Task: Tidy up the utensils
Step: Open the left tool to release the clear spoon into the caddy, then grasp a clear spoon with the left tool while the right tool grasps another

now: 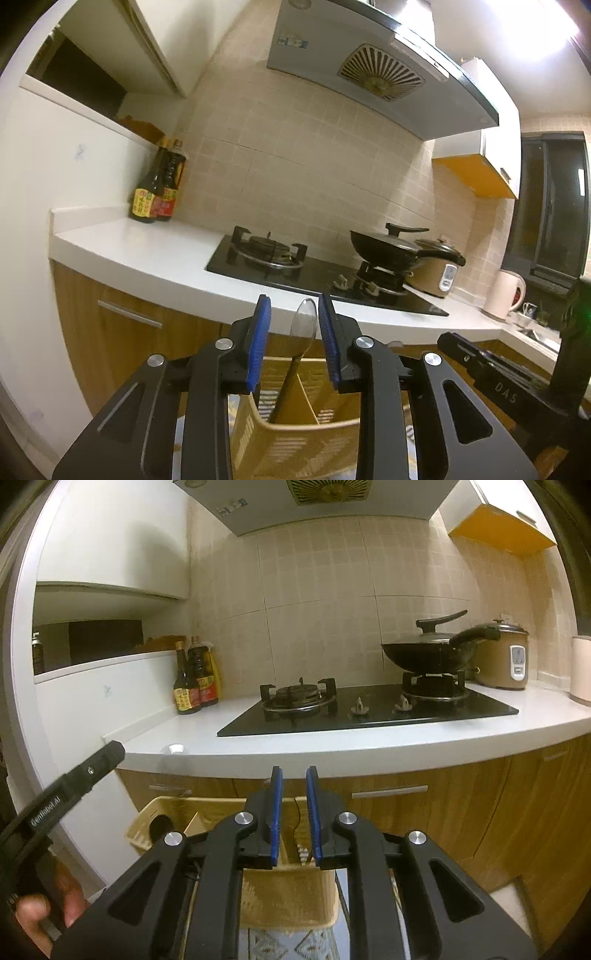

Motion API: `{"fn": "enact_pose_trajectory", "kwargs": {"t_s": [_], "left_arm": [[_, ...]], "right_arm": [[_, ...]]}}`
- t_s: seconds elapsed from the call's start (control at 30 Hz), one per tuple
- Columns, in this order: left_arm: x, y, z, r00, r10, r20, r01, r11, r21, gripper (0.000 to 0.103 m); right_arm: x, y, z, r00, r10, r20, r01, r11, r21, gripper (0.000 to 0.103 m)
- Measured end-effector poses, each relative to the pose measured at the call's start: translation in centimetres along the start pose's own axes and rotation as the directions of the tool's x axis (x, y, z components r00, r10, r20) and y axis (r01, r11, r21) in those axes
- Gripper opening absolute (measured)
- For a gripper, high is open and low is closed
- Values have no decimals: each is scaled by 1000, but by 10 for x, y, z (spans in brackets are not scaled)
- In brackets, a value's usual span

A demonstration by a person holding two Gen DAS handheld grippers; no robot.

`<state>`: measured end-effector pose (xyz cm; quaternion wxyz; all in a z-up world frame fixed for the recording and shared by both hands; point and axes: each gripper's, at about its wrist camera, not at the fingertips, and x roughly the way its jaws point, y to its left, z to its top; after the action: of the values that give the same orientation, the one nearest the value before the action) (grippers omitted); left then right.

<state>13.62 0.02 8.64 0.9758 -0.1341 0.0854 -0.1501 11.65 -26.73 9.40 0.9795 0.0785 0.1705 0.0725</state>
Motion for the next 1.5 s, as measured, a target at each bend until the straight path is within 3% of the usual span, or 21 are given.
{"fn": "enact_pose_trajectory", "kwargs": {"t_s": [0.1,0.37,0.57,0.67,0.77,0.83,0.97,1.07,1.23,1.37,1.47,1.5], "left_arm": [[-11,4,3,1000,-17,-23,17,1000,-26,27],[-48,13,16,992,-49,-115,41,997,-67,44],[-62,25,5,959,-62,-278,33,994,-106,48],[-64,32,-16,916,-51,-398,7,994,-112,51],[-62,44,-45,868,28,-496,-79,993,-83,51],[-58,53,-64,824,15,-567,-78,993,-87,51],[-54,56,-103,715,-12,-699,-40,998,-58,51],[-55,55,-121,669,-20,-743,-22,999,-47,51],[-56,40,-136,631,26,-775,9,999,40,49],[-54,26,-142,610,85,-788,25,992,127,45],[-51,18,-151,595,129,-793,30,983,182,43],[-51,15,-152,603,148,-784,33,977,210,42]], "right_arm": [[-13,1,-1,1000,9,-17,-9,1000,7,11],[-51,0,9,996,65,-66,-61,996,60,11],[-70,7,5,982,122,-145,-113,991,68,12],[-74,12,-5,968,137,-210,-127,990,63,19],[-77,18,-19,956,125,-265,-118,992,42,25],[-79,20,-30,940,133,-314,-126,991,42,25],[-77,22,-50,905,113,-410,-105,994,40,25],[-65,18,-65,855,109,-507,-86,994,69,25],[-49,11,-81,790,104,-605,-68,994,82,26],[-38,2,-91,735,131,-665,-63,990,126,59],[-34,3,-98,711,118,-693,-63,993,104,58],[-32,3,-101,701,126,-702,-63,991,114,56]]}}
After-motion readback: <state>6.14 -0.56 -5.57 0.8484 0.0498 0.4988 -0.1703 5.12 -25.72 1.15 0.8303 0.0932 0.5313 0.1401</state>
